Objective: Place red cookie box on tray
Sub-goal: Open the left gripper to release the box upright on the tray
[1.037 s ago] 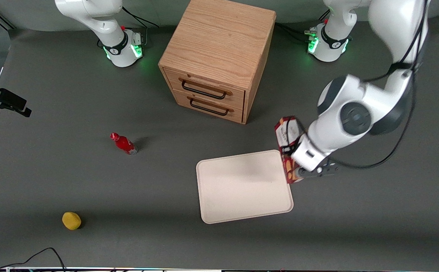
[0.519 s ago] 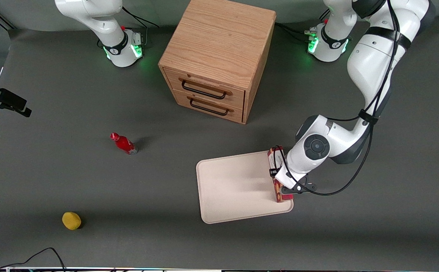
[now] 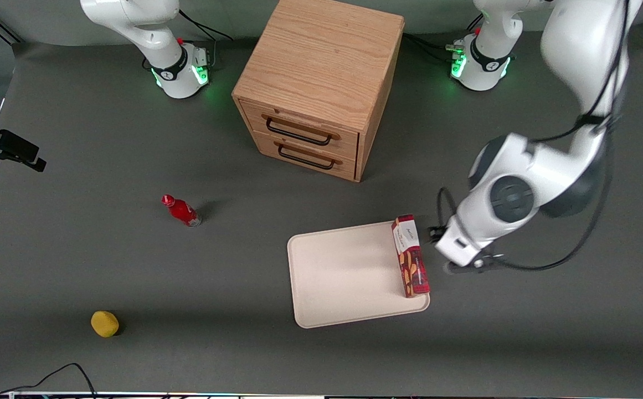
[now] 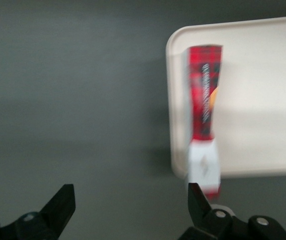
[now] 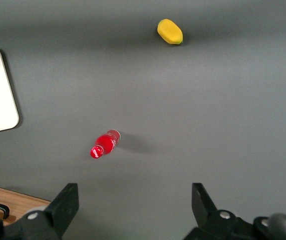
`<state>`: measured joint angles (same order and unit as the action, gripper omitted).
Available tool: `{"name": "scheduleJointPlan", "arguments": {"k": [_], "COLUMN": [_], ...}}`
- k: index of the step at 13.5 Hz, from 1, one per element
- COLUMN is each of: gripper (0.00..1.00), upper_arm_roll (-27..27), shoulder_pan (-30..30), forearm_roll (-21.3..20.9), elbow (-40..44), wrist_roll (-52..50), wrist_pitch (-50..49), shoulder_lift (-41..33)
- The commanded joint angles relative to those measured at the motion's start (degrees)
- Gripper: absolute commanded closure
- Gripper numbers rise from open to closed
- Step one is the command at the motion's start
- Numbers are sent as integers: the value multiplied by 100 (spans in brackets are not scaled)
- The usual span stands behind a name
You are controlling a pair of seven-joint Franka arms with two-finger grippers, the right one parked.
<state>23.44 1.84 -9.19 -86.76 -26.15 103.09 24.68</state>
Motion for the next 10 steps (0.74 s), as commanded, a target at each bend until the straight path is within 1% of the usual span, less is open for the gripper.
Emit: {"name": "scheduleJointPlan", "arguments": {"k": [1,4,6,7,8,10], "gripper": [0,0,0,0,0,0], "upper_arm_roll": [-847,-1629,-2008,-2071,-2106,-2150], "shoulder_pan": [27,45,36,36,27,27], "forearm_roll": [610,743,743,743,726,743], "elbow": [-131,-349,-805,-860,-756,-256], "wrist_roll": [1520,2927,3396,3380,3389,3424], "wrist_pitch": [-1260,-2317,-2425,-2460,-2547,-2793], "shoulder_lift": [-1216,-2201,-2781,-2906,-2881,-2584]}}
